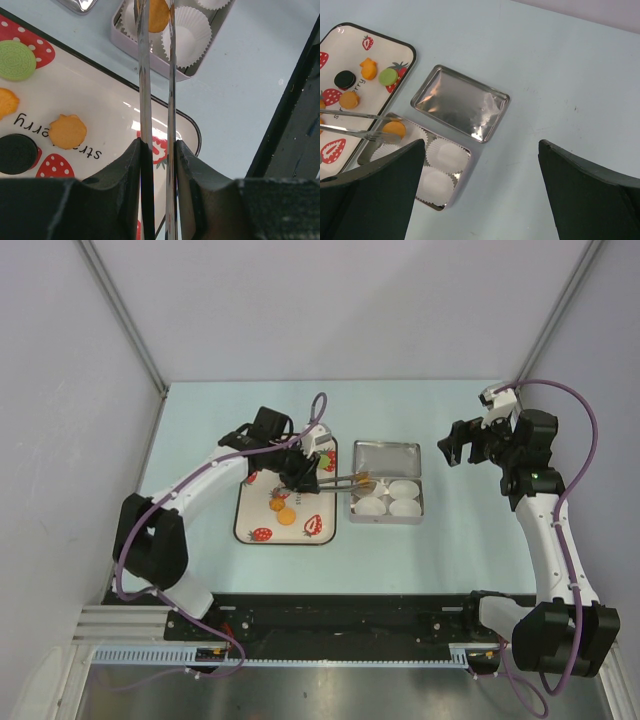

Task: Pack the cookies

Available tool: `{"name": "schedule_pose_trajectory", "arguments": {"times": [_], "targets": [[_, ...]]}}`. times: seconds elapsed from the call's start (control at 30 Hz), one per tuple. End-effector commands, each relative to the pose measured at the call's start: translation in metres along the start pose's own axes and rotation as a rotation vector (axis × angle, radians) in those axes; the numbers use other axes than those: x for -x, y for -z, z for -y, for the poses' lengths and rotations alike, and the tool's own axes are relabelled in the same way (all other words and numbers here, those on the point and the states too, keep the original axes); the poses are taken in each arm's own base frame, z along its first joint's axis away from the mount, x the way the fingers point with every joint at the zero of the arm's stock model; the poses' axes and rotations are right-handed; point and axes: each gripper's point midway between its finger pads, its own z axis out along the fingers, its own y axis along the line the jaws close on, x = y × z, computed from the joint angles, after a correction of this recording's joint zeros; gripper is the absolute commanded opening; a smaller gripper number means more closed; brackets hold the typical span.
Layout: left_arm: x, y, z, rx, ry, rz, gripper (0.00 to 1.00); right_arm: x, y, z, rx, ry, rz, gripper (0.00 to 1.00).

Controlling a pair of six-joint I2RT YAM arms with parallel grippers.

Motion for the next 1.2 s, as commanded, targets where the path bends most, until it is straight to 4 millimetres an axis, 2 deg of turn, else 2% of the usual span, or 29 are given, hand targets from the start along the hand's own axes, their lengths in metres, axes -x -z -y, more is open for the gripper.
{"name": "schedule_pose_trajectory", "arguments": {"times": [0.0, 0.67, 1.0, 1.17], "targets": [[0.027, 0.001, -0.003, 0.018, -0.047, 0.061, 0.33, 0.002, 0.0, 0.0, 0.007, 0.01, 0.011, 1.0], [0.026, -0.009, -0.003, 0.008, -0.049, 0.059, 0.37, 0.004, 0.002, 0.001, 0.002, 0.013, 0.015, 1.0], [0.023, -0.012, -0.004, 0.006, -0.046, 0.051, 0.45, 0.005, 0.003, 0.001, 0.001, 0.016, 0.02, 1.0], [0.024, -0.011, -0.005, 0.019, -0.05, 0.056, 0.46, 0.006, 0.003, 0.001, 0.001, 0.015, 0.021, 1.0]]}}
